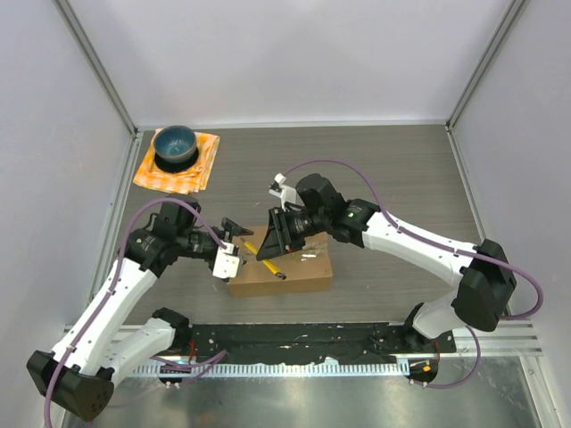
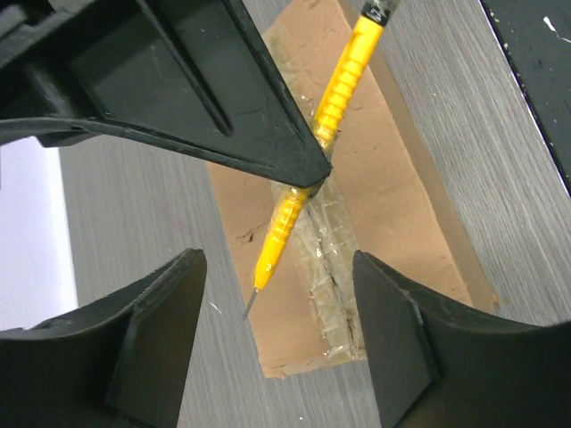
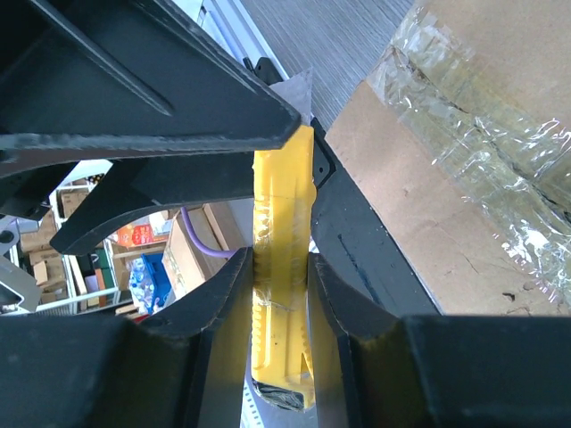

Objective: Unpack the express box
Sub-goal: Pick up the knife from the center of the board.

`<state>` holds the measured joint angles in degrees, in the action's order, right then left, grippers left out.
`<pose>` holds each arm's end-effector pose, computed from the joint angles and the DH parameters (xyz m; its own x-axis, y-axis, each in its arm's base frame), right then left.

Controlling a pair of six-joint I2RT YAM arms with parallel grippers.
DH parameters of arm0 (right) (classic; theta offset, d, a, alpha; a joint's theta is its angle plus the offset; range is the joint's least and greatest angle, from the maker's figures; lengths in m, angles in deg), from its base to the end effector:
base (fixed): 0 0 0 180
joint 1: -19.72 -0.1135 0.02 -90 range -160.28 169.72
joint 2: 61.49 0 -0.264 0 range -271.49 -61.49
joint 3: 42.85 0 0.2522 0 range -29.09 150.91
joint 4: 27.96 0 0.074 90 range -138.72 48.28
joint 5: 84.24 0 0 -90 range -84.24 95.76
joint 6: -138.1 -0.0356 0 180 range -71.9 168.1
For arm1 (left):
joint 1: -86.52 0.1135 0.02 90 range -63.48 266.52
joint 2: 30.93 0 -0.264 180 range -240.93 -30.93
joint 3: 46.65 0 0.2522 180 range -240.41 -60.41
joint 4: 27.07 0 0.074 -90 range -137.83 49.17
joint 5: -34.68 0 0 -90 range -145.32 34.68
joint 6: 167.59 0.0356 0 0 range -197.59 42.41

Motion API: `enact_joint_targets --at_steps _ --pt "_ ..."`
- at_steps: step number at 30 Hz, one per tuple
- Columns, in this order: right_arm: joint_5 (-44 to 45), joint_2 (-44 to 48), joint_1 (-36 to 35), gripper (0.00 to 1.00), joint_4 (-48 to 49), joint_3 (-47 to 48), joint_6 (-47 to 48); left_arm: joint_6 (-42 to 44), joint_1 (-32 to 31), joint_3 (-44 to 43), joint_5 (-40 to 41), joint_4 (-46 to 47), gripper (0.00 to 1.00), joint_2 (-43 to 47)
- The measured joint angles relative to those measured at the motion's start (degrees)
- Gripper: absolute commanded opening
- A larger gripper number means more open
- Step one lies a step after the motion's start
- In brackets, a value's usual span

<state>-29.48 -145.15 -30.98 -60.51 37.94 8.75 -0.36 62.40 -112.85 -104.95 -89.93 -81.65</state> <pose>0.1910 0.2658 0.3035 -0.8734 -0.2495 -0.4181 -0.4863 0.4030 0.7753 0.1364 -0.0908 0.3137 0.5689 0.4374 -0.6964 0.8176 -0.2092 0.5365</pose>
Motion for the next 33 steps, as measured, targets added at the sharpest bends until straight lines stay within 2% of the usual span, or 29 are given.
enact_joint_targets --at_steps 8,11,17,19,20,21,24,26,27,30,32,33 --pt "-1.3 -1.1 -0.1 0.23 0.5 1.0 -0.1 1.8 -0.8 0.0 1.1 -1.7 0.59 -1.3" --pt "-1.6 -1.6 -0.1 0.23 0.9 1.3 -0.1 1.4 -1.1 0.0 1.2 -1.6 0.52 -1.6" --pt "-2.2 -2.0 -0.1 0.23 1.0 1.9 -0.1 1.3 -1.4 -0.8 2.1 -1.7 0.32 -2.6" --pt "-2.4 -2.0 -0.1 0.23 1.0 2.0 -0.1 1.4 -1.4 -1.2 2.4 -1.7 0.18 -2.6" --pt "-2.5 -2.1 -0.1 0.23 1.0 2.0 -0.1 1.4 -1.4 -1.2 2.6 -1.7 0.03 -2.6" --pt "-2.6 -2.2 -0.1 0.23 1.0 2.1 -0.1 1.7 -1.4 -1.2 2.8 -1.8 0.00 -2.6" --pt "-2.8 -2.4 0.2 0.24 1.0 2.2 -0.3 2.7 -1.7 -1.1 3.9 -3.7 0.00 -2.5" --pt "-2.8 -2.5 0.1 0.30 1.0 2.2 -0.3 2.8 -1.8 -1.1 4.1 -4.0 0.00 -2.5" --pt "-2.8 -2.6 0.1 0.44 1.0 2.3 -0.3 2.5 -1.8 -1.1 4.2 -4.0 0.00 -2.5" --pt "-2.3 -2.6 0.1 0.71 0.8 2.8 0.3 0.3 -1.9 -1.1 4.5 -3.6 0.00 -2.5" --pt "-1.0 -2.6 0.5 0.83 -0.3 4.0 1.8 -3.3 -2.0 -1.1 4.6 -2.3 0.00 -2.7" --pt "-0.4 -2.6 0.8 0.93 -1.0 4.9 3.0 -4.9 -2.0 -1.1 4.7 -1.6 0.00 -2.9"
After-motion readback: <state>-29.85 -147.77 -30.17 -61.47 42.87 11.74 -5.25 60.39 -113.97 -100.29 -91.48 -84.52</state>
